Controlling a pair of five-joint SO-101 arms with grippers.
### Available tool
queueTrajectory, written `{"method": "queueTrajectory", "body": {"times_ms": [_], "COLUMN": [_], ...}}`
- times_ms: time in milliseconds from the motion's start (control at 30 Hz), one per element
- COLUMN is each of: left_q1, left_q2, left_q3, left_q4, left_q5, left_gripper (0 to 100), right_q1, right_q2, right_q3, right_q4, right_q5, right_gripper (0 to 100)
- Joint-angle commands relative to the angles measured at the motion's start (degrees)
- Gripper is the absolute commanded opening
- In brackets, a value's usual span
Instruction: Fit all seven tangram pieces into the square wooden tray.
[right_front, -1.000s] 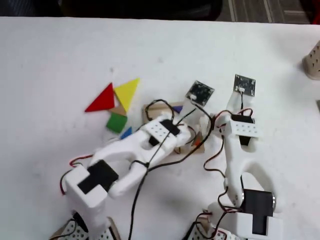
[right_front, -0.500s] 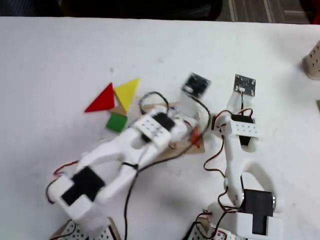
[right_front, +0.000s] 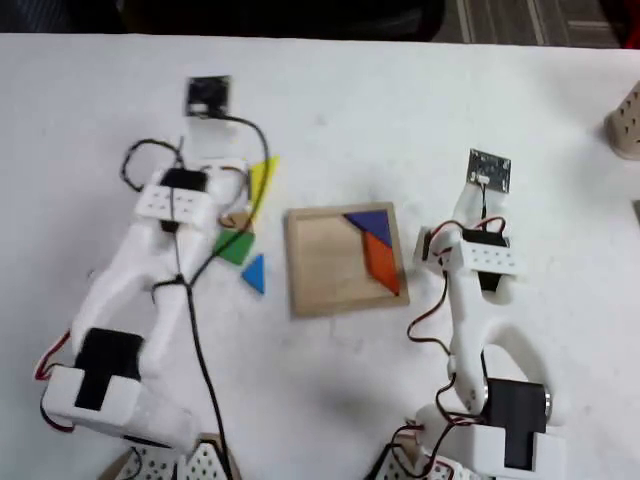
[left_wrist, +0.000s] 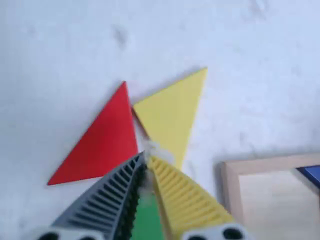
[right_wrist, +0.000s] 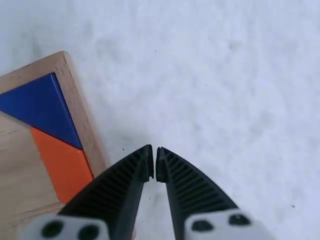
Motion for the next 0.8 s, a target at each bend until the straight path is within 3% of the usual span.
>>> {"method": "queueTrajectory", "body": {"times_ms": [0, 300, 600, 767], "left_q1": [-2.95, -5.32, -0.40, 1.71], "left_q2": [-3.38, -3.38, -3.82, -6.37], "left_q3": [-2.20, 1.49, 7.47, 7.56], "left_q4": [-1.67, 3.96, 4.57, 10.73], "left_q5": [0.53, 0.53, -3.43, -5.10], "left_gripper": [3, 3, 5, 8], "right_q1": [0.22, 0.22, 0.22, 0.22], "right_q2": [-2.59, -2.59, -2.59, -2.59], "right_q3": [-0.35, -0.35, -0.35, -0.35], "right_q4": [-1.01, -0.92, -0.92, -1.01], "right_q5": [-0.09, 0.00, 0.00, 0.00], "right_gripper": [1.7, 1.7, 1.7, 1.7]}}
